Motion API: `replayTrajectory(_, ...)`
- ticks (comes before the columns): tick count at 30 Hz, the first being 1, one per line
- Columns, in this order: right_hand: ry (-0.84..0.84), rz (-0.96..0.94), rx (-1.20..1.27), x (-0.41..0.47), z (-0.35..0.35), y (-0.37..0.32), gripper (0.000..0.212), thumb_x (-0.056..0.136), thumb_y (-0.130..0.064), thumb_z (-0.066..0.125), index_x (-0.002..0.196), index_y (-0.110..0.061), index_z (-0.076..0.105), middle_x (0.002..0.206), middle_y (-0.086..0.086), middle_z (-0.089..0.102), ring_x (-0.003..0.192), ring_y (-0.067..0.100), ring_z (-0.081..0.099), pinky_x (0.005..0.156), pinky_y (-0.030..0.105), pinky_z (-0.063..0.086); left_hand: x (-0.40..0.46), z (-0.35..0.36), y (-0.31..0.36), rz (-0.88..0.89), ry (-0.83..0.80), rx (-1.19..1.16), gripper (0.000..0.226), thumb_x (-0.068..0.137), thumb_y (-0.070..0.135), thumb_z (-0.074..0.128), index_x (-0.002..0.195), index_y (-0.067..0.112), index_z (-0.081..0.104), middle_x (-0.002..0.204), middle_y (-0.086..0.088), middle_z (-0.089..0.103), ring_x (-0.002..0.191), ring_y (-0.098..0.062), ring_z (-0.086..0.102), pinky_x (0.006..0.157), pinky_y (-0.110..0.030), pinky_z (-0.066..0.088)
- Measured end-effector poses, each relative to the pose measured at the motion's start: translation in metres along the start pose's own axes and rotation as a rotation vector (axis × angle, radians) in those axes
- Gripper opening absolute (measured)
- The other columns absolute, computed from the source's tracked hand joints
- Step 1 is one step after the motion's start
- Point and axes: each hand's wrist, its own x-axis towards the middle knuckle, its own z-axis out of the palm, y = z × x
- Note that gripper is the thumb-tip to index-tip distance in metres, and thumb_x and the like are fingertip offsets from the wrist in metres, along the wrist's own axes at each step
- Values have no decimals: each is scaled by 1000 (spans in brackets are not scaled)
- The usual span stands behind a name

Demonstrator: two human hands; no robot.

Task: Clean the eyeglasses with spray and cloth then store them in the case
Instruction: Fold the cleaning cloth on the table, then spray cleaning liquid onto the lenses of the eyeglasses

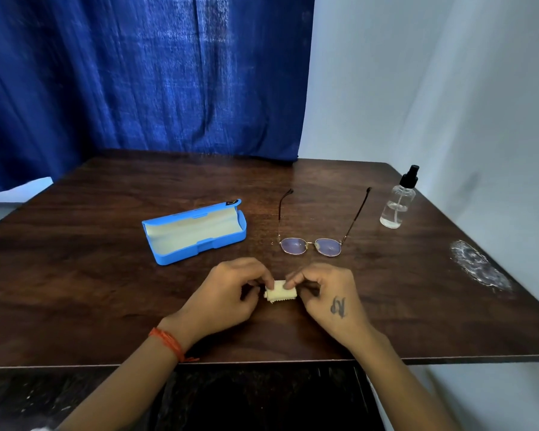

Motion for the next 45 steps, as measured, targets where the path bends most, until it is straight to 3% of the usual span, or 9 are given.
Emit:
replayTrajectory(7,-48,-81,8,-11,-4,2,27,65,2,58,78,-13,76,88,-6,73,87,0,65,80,7,47,-6,4,2,6,-2,87,16,81,35,58,90,26,68,92,12,63,86,0,59,74,-27,51)
replayTrajectory(17,67,180,393,-21,-59,10,27,73,-1,73,91,-23,74,99,-9,73,95,9,67,82,22,53,23,22,36,86,175,-2,37,82,38,60,118,30,59,121,13,55,116,-1,51,97,-24,43)
replayTrajectory(22,312,219,398,-1,-104,34,33,74,8,71,94,-18,72,93,-4,74,85,8,68,76,15,51,49,33,46,34,486,76,38,79,24,69,115,21,60,117,2,54,109,-9,49,96,-13,34)
replayTrajectory(26,505,260,372,36,-126,68,38,76,1,73,101,-28,67,104,2,71,92,13,68,84,27,53,61,35,33,-67,653,93,55,76,22,71,125,13,48,124,-11,44,116,-17,41,97,-43,42)
replayTrajectory(30,620,340,213,75,-127,103,58,71,-8,78,120,-28,55,110,-18,55,103,12,60,89,25,46,75,35,11,-166,570,74,87,69,16,79,139,11,28,139,-14,28,127,-28,36,99,-54,41)
replayTrajectory(35,516,464,68,105,-110,149,95,61,-38,76,142,-24,29,138,3,45,125,21,46,103,44,41,88,39,-10,-270,368,-48,105,70,19,78,142,34,3,149,-6,18,131,-20,34,104,-43,39)
replayTrajectory(38,469,448,68,109,-101,162,83,69,-29,70,141,-24,30,131,6,53,113,24,57,95,41,49,88,43,-17,-304,289,-161,107,73,17,76,139,42,-4,148,0,27,123,-9,37,100,-29,38)
replayTrajectory(41,492,451,93,107,-98,161,65,82,-6,64,139,-22,36,120,5,60,90,18,62,79,41,56,87,43,-24,-273,234,-191,99,77,11,72,140,43,4,130,8,47,112,-5,50,94,-19,40)
replayTrajectory(45,529,409,66,100,-101,153,42,82,-10,67,121,-15,52,104,4,63,95,25,62,87,37,50,85,43,-28,-246,212,-163,60,79,4,67,127,32,45,105,14,62,101,3,58,88,-10,46)
